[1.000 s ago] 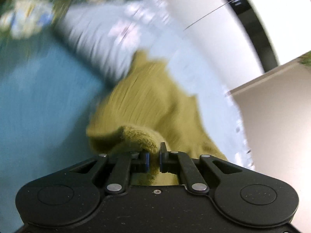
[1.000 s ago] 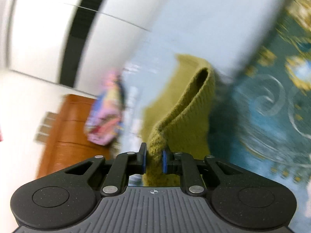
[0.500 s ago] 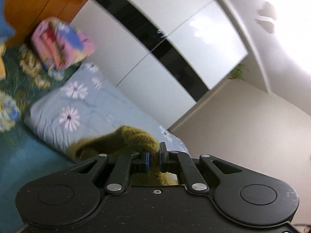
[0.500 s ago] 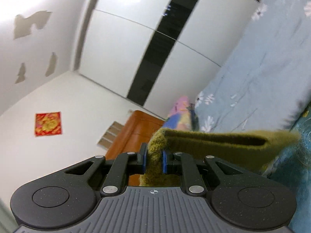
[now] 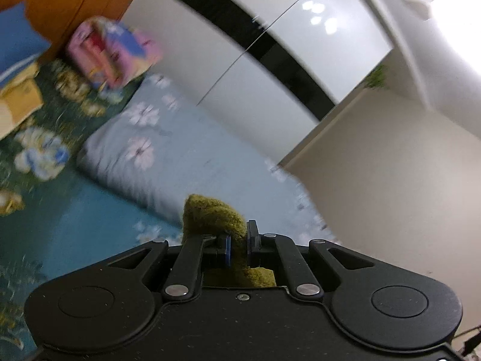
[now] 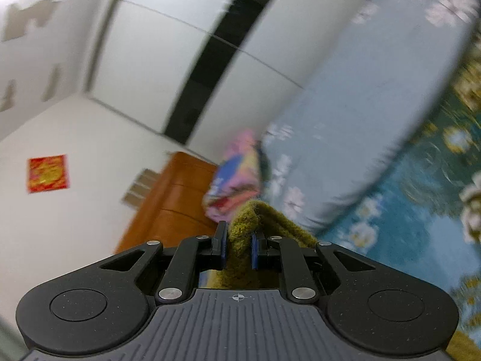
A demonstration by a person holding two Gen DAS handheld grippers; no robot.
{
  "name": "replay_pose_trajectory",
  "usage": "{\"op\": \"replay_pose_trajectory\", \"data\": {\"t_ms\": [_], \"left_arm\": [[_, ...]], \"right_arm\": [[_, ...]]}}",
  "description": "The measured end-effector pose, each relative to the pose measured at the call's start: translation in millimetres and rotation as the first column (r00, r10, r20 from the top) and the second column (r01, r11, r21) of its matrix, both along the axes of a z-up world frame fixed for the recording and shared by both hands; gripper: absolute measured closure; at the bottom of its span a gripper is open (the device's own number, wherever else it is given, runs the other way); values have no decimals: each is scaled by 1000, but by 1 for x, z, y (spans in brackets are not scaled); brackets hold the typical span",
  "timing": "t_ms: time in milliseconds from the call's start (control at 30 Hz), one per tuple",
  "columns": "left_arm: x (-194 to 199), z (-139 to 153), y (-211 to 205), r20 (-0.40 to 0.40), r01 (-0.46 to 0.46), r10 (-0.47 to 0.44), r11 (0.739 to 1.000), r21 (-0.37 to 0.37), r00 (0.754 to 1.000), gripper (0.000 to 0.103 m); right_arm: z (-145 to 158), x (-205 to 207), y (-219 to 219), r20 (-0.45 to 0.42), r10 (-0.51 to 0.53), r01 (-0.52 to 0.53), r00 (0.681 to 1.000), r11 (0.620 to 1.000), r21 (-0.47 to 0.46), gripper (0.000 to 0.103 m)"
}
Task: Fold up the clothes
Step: 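Grasp the vest hem with both grippers and lift it, shaking it out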
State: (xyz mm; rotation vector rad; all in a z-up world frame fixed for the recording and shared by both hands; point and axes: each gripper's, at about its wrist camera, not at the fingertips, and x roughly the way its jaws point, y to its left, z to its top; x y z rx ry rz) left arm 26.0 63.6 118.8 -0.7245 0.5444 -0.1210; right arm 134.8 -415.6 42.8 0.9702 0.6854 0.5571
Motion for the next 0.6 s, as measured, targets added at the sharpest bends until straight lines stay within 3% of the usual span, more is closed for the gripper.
{"op": "replay_pose_trajectory", "data": {"t_ms": [133,267,600], "left_arm": [[32,-41,-2,-130,-34,32,999,-12,991,97],[67,-80,-6,-249,-65,60,998,-12,967,97],[181,-141,-18,-383,-109,124,992,60,915,97]], "right_arm": [[-49,33,6,-115,-9,6,993,1000,-28,90],[-91,68,14,-208,-1,-7,978,999,-36,90],[-185,189,29,-368,39,-52,929,998,-27,90]]}}
